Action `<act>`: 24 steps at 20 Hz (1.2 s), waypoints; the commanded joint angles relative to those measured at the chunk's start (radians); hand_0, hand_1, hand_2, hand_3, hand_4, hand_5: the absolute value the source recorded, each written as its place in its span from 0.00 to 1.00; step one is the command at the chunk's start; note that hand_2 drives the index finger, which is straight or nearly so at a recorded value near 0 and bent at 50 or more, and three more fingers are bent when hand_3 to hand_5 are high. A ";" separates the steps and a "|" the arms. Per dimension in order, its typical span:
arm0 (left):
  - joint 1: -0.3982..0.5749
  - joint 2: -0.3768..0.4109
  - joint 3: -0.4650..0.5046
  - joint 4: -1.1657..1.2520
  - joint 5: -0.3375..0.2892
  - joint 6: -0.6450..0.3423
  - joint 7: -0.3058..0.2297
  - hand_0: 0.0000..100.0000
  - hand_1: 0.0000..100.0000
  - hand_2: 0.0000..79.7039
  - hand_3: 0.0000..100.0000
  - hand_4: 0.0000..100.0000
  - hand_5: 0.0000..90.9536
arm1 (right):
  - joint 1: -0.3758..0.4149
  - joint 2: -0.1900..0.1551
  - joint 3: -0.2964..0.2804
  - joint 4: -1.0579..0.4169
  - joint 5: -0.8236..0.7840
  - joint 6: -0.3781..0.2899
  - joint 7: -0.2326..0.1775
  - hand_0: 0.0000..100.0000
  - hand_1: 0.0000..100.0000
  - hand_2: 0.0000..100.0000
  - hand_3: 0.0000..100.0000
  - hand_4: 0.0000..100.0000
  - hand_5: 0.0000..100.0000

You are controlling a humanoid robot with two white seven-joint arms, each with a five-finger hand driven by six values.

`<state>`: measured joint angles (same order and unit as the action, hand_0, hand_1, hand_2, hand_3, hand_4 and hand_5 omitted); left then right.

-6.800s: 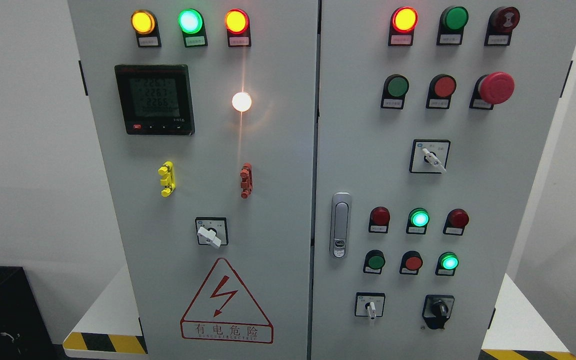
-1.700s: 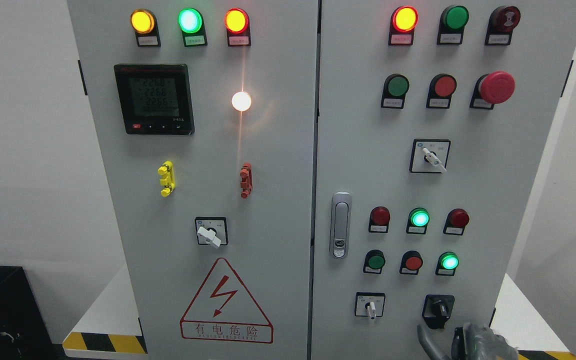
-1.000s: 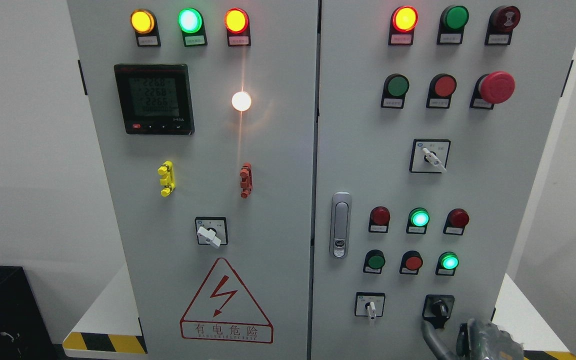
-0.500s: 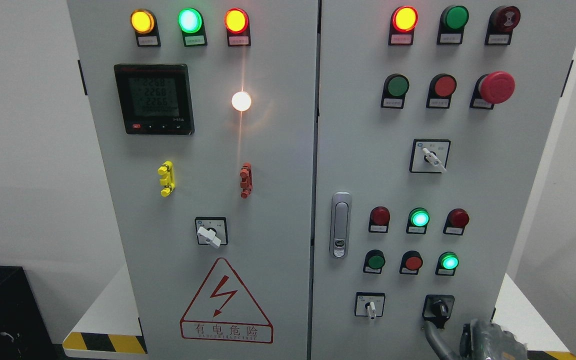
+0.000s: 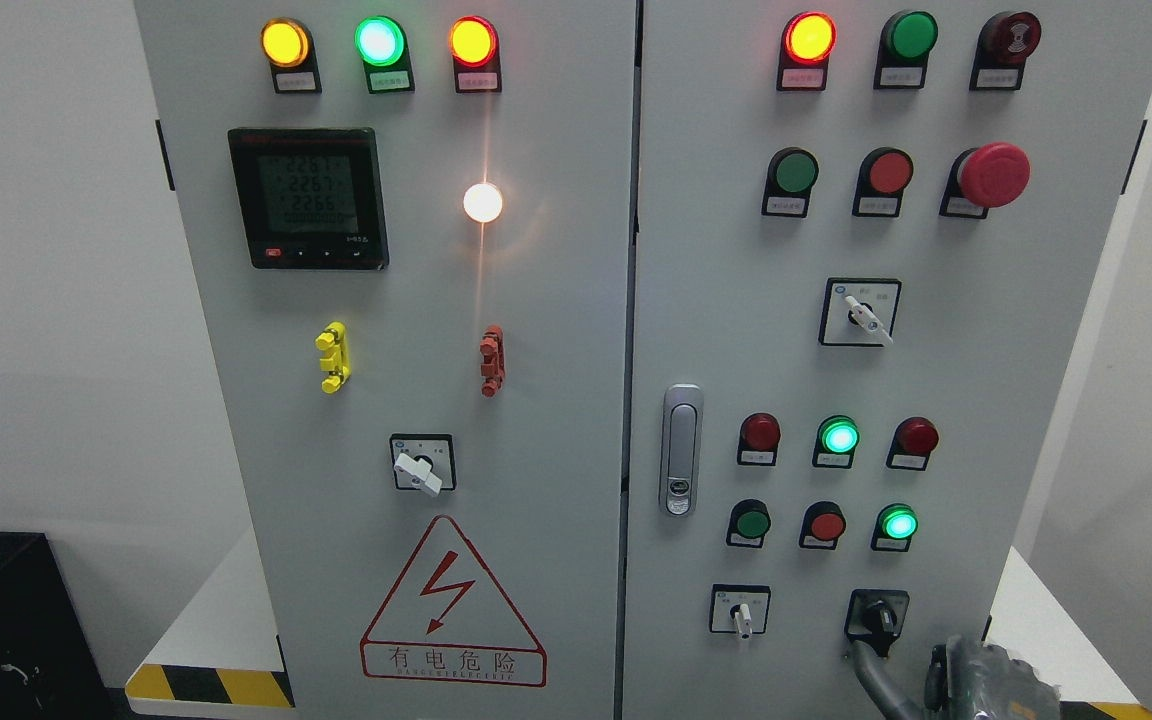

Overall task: Flip black knob to close circuit
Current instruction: 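Grip the black knob with the right hand and twist it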

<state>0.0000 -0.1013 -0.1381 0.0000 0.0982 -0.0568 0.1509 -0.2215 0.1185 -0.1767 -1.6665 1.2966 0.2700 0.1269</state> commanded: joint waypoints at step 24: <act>0.023 0.000 0.000 -0.029 0.000 0.000 -0.001 0.12 0.56 0.00 0.00 0.00 0.00 | -0.015 0.000 -0.050 0.007 -0.010 -0.003 0.004 0.00 0.03 0.93 1.00 1.00 1.00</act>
<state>0.0000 -0.1012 -0.1381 0.0000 0.0982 -0.0568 0.1509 -0.2365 0.1171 -0.1818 -1.6599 1.2881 0.2674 0.1301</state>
